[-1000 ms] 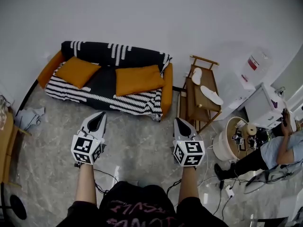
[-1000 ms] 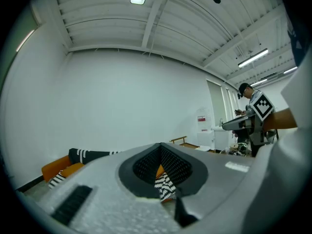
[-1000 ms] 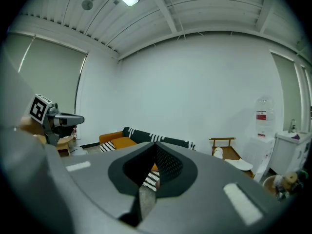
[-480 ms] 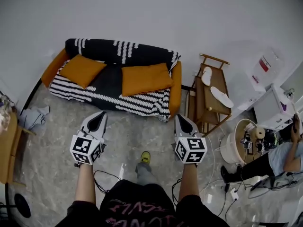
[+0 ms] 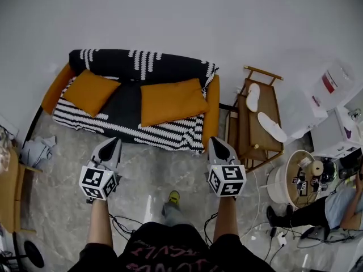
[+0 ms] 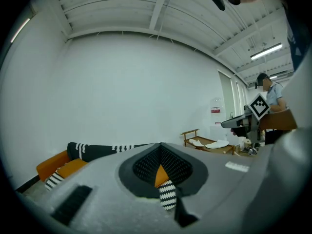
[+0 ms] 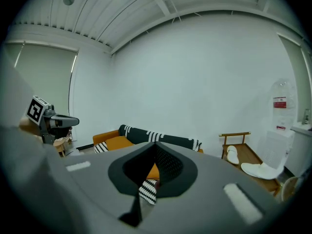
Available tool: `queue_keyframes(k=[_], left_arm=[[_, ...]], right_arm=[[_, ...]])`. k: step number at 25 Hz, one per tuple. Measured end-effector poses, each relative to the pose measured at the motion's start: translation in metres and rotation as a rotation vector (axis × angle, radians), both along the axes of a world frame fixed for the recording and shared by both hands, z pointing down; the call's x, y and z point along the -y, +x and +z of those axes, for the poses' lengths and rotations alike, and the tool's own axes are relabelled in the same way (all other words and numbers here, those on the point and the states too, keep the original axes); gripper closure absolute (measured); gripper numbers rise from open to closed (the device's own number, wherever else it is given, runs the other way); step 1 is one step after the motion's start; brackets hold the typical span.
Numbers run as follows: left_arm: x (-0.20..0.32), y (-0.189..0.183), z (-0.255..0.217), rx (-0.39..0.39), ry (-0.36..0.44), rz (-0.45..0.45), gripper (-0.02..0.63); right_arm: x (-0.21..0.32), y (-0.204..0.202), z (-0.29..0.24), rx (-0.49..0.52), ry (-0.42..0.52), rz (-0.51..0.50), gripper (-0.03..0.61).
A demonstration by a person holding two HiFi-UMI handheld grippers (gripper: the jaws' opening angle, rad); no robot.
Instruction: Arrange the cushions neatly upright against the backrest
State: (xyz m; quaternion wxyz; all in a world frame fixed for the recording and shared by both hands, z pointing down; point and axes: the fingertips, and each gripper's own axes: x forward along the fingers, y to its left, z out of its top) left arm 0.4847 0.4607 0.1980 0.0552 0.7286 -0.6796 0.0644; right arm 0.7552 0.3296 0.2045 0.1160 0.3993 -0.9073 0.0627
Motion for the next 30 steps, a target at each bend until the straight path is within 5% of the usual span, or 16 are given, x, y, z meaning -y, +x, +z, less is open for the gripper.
queue_keyframes(k=[7, 18, 30], left_arm=[[0.103, -0.011, -0.008, 0.004, -0.006, -0.023, 0.612], [0.175, -0.034, -0.028, 0.002, 0.045, -0.048, 0.612], [0.293, -0.099, 0.018, -0.051, -0.016, 0.004, 0.612]], right_arm=[[0.102, -0.006, -0.006, -0.016, 0.003, -0.010, 0.568], [0.178, -0.026, -0.009, 0.019, 0.004, -0.011, 0.568], [0.285, -0.078, 0.022, -0.038, -0.026, 0.041, 0.568]])
